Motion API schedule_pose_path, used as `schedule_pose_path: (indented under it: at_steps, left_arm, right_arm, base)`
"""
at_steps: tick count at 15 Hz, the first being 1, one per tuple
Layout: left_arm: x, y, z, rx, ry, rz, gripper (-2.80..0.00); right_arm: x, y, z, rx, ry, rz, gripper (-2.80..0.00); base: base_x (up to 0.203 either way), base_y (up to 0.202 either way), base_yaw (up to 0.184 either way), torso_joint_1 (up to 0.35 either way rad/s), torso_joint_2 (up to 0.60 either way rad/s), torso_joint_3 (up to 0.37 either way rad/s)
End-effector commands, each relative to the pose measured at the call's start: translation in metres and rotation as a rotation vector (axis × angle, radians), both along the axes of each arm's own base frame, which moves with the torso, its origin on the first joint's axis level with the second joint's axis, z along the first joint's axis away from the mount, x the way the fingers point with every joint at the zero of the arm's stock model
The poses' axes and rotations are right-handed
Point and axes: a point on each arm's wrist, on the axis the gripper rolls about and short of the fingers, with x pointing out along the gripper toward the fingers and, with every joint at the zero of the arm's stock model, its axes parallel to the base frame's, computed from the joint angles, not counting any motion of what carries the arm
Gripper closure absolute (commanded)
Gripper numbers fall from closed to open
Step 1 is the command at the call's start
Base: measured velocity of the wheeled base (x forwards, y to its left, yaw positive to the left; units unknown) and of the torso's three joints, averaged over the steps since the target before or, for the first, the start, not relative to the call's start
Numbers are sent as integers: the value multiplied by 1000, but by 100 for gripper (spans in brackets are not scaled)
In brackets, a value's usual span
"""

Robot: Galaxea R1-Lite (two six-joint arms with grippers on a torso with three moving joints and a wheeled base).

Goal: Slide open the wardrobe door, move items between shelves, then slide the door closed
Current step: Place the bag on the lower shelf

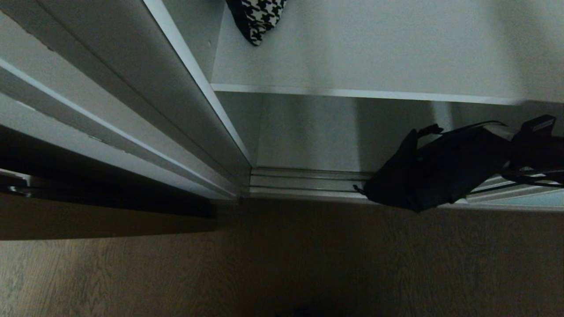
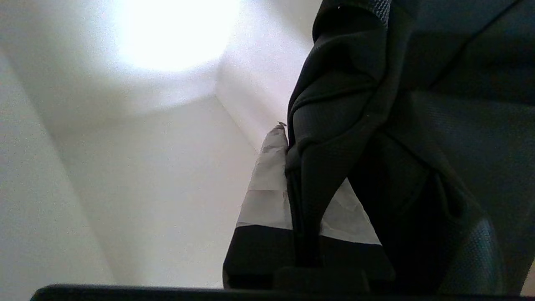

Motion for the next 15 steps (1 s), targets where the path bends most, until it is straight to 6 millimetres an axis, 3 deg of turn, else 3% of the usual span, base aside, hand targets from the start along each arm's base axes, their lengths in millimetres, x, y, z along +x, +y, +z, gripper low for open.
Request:
schedule_pose_path:
  at_steps: [1, 4, 10, 15]
  left_arm:
    - [0, 0, 0, 0, -1, 1, 0]
    - [0, 0, 0, 0, -1, -1, 0]
    - [0, 0, 0, 0, -1, 1, 0]
    - [0, 0, 0, 0, -1, 1, 0]
  right_arm:
    - [1, -6, 11, 36, -33, -9, 0]
    - [12, -9, 3, 48, -14, -9, 0]
    - [32, -13, 9, 92, -38, 0, 0]
    - [22, -12, 19, 108, -64, 0, 0]
  base:
    - [0, 0, 0, 0, 0, 0]
    - [0, 0, 0, 0, 0, 0]
    - [0, 0, 0, 0, 0, 0]
    - [0, 0, 0, 0, 0, 0]
